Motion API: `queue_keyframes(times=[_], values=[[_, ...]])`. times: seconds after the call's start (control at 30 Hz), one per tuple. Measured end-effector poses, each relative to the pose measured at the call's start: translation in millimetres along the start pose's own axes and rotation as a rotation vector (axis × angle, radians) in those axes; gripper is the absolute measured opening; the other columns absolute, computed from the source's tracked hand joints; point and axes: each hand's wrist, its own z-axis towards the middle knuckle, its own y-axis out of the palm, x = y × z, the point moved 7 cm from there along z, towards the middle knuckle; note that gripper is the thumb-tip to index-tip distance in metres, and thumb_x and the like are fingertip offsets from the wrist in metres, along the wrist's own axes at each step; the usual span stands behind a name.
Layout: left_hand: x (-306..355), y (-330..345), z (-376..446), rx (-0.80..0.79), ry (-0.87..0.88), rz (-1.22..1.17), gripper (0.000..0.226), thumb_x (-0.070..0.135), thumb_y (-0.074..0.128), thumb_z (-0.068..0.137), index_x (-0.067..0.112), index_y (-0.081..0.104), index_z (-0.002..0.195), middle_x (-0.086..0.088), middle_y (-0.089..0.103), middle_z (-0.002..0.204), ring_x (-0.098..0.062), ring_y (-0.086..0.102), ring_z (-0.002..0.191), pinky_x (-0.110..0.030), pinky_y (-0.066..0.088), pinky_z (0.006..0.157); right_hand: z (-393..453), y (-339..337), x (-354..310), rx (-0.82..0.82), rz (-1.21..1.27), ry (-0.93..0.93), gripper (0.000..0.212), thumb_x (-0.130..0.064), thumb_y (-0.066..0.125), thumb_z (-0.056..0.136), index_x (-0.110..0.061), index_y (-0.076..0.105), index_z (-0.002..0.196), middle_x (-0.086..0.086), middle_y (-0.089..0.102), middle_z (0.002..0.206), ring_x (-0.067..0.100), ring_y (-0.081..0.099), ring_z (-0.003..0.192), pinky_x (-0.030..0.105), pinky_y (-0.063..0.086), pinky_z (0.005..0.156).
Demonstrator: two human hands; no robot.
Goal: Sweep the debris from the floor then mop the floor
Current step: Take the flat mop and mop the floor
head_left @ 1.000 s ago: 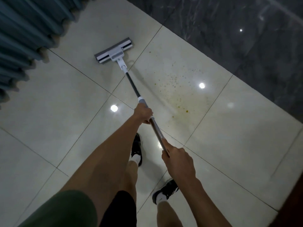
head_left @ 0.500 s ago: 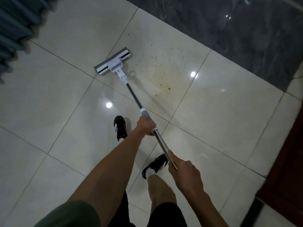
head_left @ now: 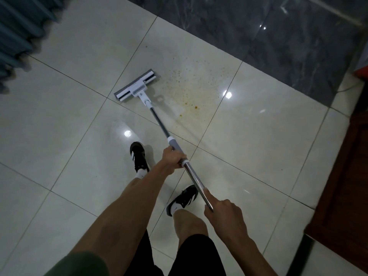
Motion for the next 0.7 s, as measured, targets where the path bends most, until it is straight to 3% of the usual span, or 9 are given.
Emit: queue_keyframes(times=[0.13,0.3,0.43,0.6,0.7], values=[[20.8,-5.9,3.8,-0.03,0.026,-0.008,0.036,-0.007,0.07,0.082,-0.001,0.051,0.112,-0.025,0.062,0.108,-0.035,0.068,0.087,-0.041,0.061,0.062,10.3,-13.7,-9.3,0.014,-0.025,-0.038,0.056,-0.042,0.04,0.102,-0.043,0.018,0.154,0.0,0.059,0.08,0.018,0.057,0.067,0.029,0.043,0.062],[86.2,-45.5,24.7,-0.007,0.061,-0.013,0.048,-0.009,0.073,0.079,-0.001,0.05,0.12,-0.025,0.063,0.106,-0.037,0.068,0.09,-0.052,0.06,0.078,47.5,-45.9,-58.3,0.076,-0.008,-0.091,0.055,-0.044,0.041,0.102,-0.045,0.021,0.153,-0.003,0.052,0.074,0.014,0.049,0.063,0.025,0.036,0.059],[164.2,-94.9,57.6,0.016,0.117,0.007,0.057,-0.006,0.074,0.079,0.001,0.047,0.129,-0.021,0.061,0.112,-0.029,0.068,0.08,-0.035,0.059,0.053,105.6,-80.2,-123.2,0.136,-0.036,-0.136,0.052,-0.041,0.04,0.102,-0.042,0.026,0.151,-0.002,0.051,0.073,0.015,0.049,0.063,0.026,0.037,0.059],[263.0,-166.2,113.5,0.043,0.15,0.022,0.059,-0.006,0.075,0.077,-0.003,0.048,0.13,-0.023,0.062,0.111,-0.03,0.069,0.077,-0.04,0.061,0.058,190.3,-125.5,-216.1,0.173,-0.041,-0.142,0.048,-0.039,0.041,0.1,-0.038,0.031,0.147,-0.003,0.041,0.063,0.02,0.047,0.059,0.03,0.036,0.056],[320.5,-207.3,150.0,0.05,0.159,0.034,0.046,-0.006,0.074,0.078,-0.004,0.052,0.118,-0.022,0.064,0.098,-0.028,0.069,0.068,-0.037,0.06,0.054,243.1,-152.8,-271.0,0.19,-0.032,-0.148,0.046,-0.039,0.041,0.1,-0.037,0.034,0.145,-0.003,0.041,0.061,0.02,0.046,0.057,0.03,0.036,0.055]])
